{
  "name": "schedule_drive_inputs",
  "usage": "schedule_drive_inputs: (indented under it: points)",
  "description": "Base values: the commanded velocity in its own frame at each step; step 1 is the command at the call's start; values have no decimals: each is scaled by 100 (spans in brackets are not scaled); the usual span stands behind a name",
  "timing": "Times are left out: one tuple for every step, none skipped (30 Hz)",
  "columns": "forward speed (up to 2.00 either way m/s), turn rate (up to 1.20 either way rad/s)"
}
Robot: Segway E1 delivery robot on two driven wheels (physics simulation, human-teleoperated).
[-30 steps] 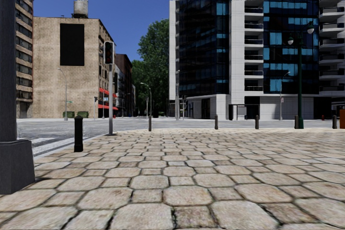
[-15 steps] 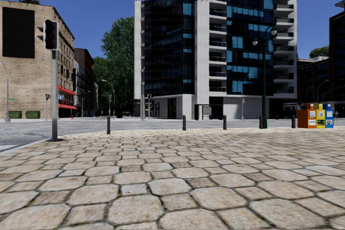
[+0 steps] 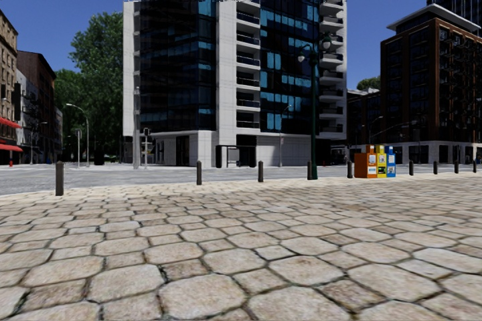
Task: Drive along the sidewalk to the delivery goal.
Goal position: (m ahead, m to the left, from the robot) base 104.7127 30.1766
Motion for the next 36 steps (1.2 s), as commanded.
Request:
schedule_drive_inputs:
  points:
    - [200,-54]
    - [200,-54]
    - [200,-54]
    - [200,-54]
    - [200,-55]
    - [200,-55]
    - [200,-55]
    - [200,-55]
    - [200,-55]
    - [200,-55]
    - [200,-55]
    - [200,-55]
    - [200,-55]
    - [200,-55]
    - [200,-55]
    - [200,-55]
    - [200,-55]
    - [200,-55]
    - [200,-55]
    - [200,-55]
    - [200,-55]
    - [200,-55]
    - [200,-55]
    - [200,-55]
    - [200,-55]
    - [200,-55]
    - [200,-55]
    - [200,-55]
    - [200,-55]
    - [200,-55]
    - [200,-55]
    - [200,-55]
    - [200,-55]
    - [200,-55]
    - [200,-55]
    - [200,-55]
